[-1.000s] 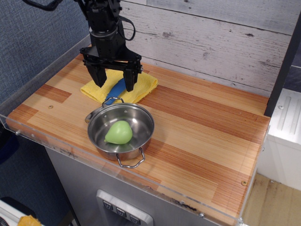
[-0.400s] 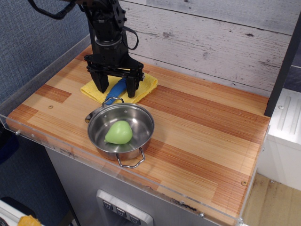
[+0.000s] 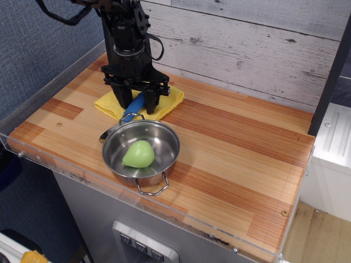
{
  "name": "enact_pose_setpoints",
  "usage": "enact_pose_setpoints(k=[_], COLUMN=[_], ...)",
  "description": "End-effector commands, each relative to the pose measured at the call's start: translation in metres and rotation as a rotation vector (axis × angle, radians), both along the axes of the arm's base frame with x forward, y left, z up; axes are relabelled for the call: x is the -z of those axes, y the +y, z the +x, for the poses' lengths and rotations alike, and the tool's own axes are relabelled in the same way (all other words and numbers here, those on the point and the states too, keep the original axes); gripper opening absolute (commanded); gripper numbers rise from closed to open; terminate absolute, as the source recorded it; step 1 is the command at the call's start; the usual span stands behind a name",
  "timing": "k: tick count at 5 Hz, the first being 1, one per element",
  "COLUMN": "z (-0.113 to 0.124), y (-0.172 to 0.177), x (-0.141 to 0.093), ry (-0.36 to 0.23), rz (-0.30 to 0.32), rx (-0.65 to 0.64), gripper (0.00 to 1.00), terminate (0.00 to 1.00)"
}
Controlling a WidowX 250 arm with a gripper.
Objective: Move the spoon to the right of the pan.
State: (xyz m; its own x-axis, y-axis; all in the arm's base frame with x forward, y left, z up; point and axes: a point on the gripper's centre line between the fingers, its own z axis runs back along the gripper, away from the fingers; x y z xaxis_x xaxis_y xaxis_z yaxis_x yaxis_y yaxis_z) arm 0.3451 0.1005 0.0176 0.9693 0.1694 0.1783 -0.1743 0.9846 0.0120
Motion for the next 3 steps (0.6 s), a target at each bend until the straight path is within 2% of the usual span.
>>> enact_pose_setpoints(k=[1,2,3], z=[0.002,0.002,0.003], y=[0.002,0.001,0.003], x=[-0.012,-0.020,-0.042], ry=[-0.037,-0.052,-0.079], rz=[0.007,-0.002,-0.013], rx=[-0.005,-0.001,-0.011], gripper=[0.00,0.00,0.00], terminate=[0.00,0.00,0.00])
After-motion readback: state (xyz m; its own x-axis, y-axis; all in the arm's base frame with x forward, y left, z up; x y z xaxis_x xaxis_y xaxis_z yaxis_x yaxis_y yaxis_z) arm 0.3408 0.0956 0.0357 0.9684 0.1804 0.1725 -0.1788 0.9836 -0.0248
